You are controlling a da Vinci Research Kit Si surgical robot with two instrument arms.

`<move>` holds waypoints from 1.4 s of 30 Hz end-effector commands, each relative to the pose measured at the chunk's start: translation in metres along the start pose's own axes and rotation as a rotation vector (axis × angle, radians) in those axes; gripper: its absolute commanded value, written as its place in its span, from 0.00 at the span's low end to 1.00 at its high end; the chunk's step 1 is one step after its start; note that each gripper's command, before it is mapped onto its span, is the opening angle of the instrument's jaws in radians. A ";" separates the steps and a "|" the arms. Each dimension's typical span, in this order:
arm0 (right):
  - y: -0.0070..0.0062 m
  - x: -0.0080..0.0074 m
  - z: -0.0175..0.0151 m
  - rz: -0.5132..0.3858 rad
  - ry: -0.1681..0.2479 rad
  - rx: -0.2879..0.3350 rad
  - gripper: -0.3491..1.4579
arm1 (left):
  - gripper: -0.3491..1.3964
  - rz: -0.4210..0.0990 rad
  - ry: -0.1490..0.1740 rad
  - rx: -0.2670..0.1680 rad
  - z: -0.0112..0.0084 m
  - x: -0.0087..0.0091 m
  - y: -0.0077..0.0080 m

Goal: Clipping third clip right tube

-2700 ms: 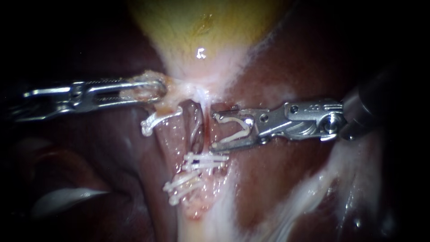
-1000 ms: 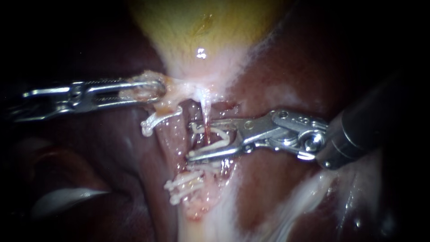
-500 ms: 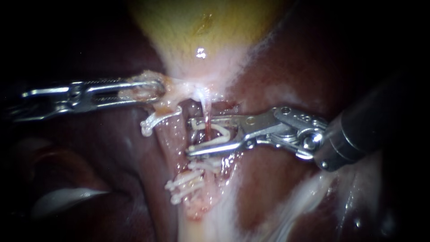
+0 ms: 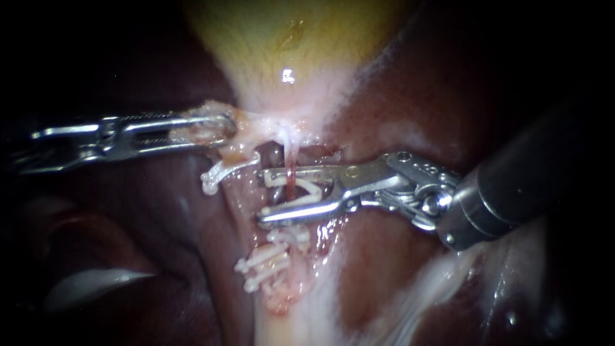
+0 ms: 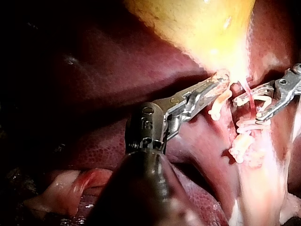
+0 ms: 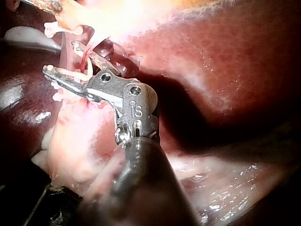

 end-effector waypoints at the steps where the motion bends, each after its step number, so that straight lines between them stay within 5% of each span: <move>1: 0.0001 -0.0001 0.0001 0.006 0.000 -0.001 0.45 | 0.00 0.000 0.000 0.000 0.0000 0.0000 0.0000; 22: 0.0006 0.0001 0.0005 0.076 0.019 -0.005 0.38 | 0.00 0.000 0.000 0.000 -0.0001 0.0000 0.0000; 28: 0.0008 0.0000 -0.0001 0.093 0.023 -0.019 0.30 | 0.00 0.000 0.000 0.000 -0.0001 0.0000 0.0000; 37: 0.0008 0.0001 -0.0009 0.118 0.026 -0.028 0.00 | 0.00 0.000 0.000 0.000 -0.0001 0.0000 0.0000; 42: 0.0007 0.0000 -0.0010 0.147 0.032 -0.032 0.00 | 0.00 0.000 0.000 0.000 -0.0001 0.0000 0.0000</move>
